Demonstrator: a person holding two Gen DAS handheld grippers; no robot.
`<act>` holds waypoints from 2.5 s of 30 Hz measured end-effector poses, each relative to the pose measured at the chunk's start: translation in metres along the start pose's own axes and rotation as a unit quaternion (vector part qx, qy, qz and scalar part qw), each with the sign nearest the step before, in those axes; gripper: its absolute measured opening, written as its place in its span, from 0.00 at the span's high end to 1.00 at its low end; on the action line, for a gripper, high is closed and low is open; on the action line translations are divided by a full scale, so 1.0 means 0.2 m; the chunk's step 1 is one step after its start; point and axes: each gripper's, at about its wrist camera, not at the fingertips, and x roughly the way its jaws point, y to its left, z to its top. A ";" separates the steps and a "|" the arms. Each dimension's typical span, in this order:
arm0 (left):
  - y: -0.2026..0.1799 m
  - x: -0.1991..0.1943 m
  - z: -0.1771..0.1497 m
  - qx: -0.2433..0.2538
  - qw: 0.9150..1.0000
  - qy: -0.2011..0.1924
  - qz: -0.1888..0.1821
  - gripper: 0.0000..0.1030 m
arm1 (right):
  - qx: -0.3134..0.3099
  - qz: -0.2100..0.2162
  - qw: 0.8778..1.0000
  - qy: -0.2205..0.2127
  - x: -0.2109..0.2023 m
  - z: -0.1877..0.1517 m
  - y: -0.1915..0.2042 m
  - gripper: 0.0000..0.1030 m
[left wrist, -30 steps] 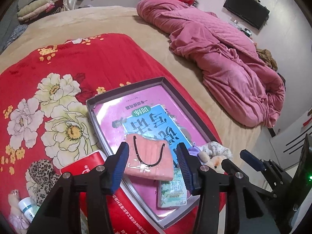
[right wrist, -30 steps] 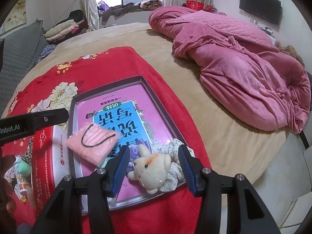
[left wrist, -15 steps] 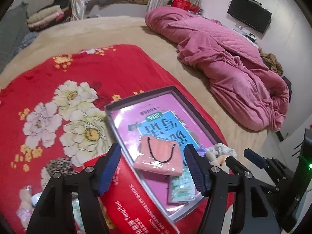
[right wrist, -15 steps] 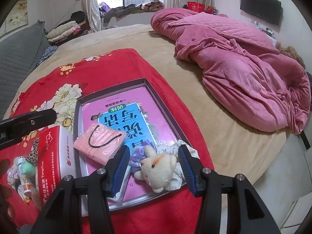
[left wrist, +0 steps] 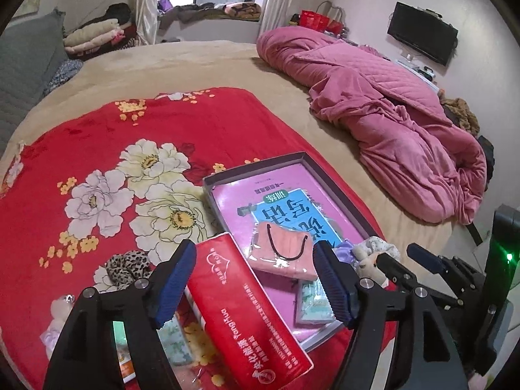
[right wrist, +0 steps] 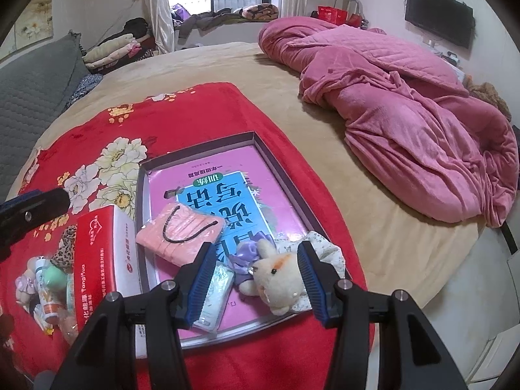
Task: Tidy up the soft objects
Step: 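Release the bunny into the box with the right tool while the left tool lowers the packet, then move both tools back over the remaining pile of items, then grasp the pink-dressed teddy bear with the left tool while the right tool grasps the bagged green ball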
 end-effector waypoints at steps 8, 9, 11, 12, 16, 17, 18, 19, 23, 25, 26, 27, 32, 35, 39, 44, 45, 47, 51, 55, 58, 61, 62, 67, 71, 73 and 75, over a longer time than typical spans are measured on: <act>0.05 -0.13 -0.07 -0.001 1.000 -0.023 0.011 0.27 | -0.017 0.019 1.000 -0.017 -0.09 0.01 0.10 0.50; 0.06 -0.14 -0.08 -0.002 1.000 -0.023 0.011 0.27 | -0.019 0.021 0.999 -0.021 -0.10 0.01 0.12 0.50; 0.09 -0.17 -0.10 -0.003 1.000 -0.026 0.017 0.27 | -0.023 0.027 0.999 -0.023 -0.12 0.02 0.15 0.50; 0.10 -0.18 -0.10 -0.004 0.999 -0.027 0.022 0.27 | -0.026 0.030 0.999 -0.026 -0.13 0.02 0.17 0.50; 0.18 -0.24 -0.14 -0.013 0.999 -0.028 0.023 0.27 | -0.035 0.041 0.998 -0.034 -0.18 0.02 0.25 0.50; 0.19 -0.25 -0.15 -0.016 0.999 -0.029 0.027 0.27 | -0.038 0.045 0.998 -0.035 -0.19 0.02 0.27 0.50; 0.22 -0.27 -0.16 -0.022 0.999 -0.028 0.030 0.27 | -0.041 0.049 0.997 -0.037 -0.20 0.02 0.29 0.50; 0.24 -0.28 -0.17 -0.027 0.999 -0.028 0.030 0.27 | -0.042 0.052 0.997 -0.038 -0.21 0.01 0.31 0.50; 0.35 -0.34 -0.22 -0.043 0.997 -0.037 0.046 0.26 | -0.059 0.063 0.995 -0.042 -0.25 0.00 0.41 0.49; 0.42 -0.37 -0.24 -0.056 0.996 -0.036 0.057 0.26 | -0.068 0.072 0.994 -0.044 -0.27 0.00 0.48 0.49; 0.47 -0.39 -0.26 -0.064 0.995 -0.038 0.064 0.26 | -0.073 0.075 0.994 -0.043 -0.27 -0.01 0.51 0.49; 0.52 -0.41 -0.28 -0.070 0.994 -0.039 0.071 0.26 | -0.079 0.079 0.993 -0.043 -0.28 -0.01 0.55 0.49; 0.73 -0.50 -0.38 -0.103 0.990 -0.037 0.094 0.26 | -0.110 0.094 0.989 -0.039 -0.30 -0.04 0.74 0.49; 0.85 -0.54 -0.45 -0.114 0.986 -0.035 0.115 0.26 | -0.128 0.105 0.986 -0.037 -0.31 -0.07 0.86 0.49; 1.00 -0.59 -0.53 -0.138 0.981 -0.030 0.132 0.26 | -0.150 0.118 0.981 -0.038 -0.34 -0.10 0.99 0.49; 1.15 -0.67 -0.61 -0.160 0.976 -0.032 0.145 0.26 | -0.169 0.125 0.977 -0.033 -0.35 -0.13 1.10 0.49; 1.18 -0.68 -0.63 -0.165 0.974 -0.031 0.149 0.26 | -0.171 0.125 0.977 -0.032 -0.34 -0.13 1.11 0.49; 1.22 -0.70 -0.65 -0.173 0.973 -0.032 0.152 0.26 | -0.172 0.124 0.977 -0.027 -0.33 -0.14 1.11 0.48; 1.29 -0.70 -0.71 -0.177 0.971 -0.021 0.159 0.26 | -0.173 0.122 0.977 -0.011 -0.27 -0.16 1.11 0.48; 1.35 -0.66 -0.77 -0.191 0.969 -0.004 0.158 0.26 | -0.178 0.122 0.976 0.004 -0.22 -0.20 1.12 0.48; 1.39 -0.63 -0.82 -0.202 0.967 0.007 0.155 0.26 | -0.184 0.128 0.974 0.018 -0.19 -0.24 1.14 0.48; 1.42 -0.58 -0.85 -0.206 0.967 0.018 0.152 0.26 | -0.196 0.132 0.971 0.028 -0.17 -0.29 1.18 0.48; 1.42 -0.57 -0.85 -0.205 0.967 0.021 0.147 0.26 | -0.198 0.134 0.971 0.031 -0.16 -0.30 1.19 0.48; 1.41 -0.47 -0.82 -0.202 0.971 0.033 0.127 0.26 | -0.201 0.147 0.967 0.048 -0.12 -0.35 1.23 0.48; 1.39 -0.36 -0.77 -0.191 0.974 0.048 0.115 0.26 | -0.199 0.150 0.967 0.057 -0.09 -0.37 1.24 0.48; 1.37 -0.30 -0.75 -0.185 0.975 0.055 0.108 0.26 | -0.203 0.149 0.966 0.059 -0.08 -0.37 1.25 0.48; 1.35 -0.25 -0.72 -0.179 0.977 0.061 0.100 0.26 | -0.199 0.151 0.966 0.062 -0.07 -0.37 1.26 0.48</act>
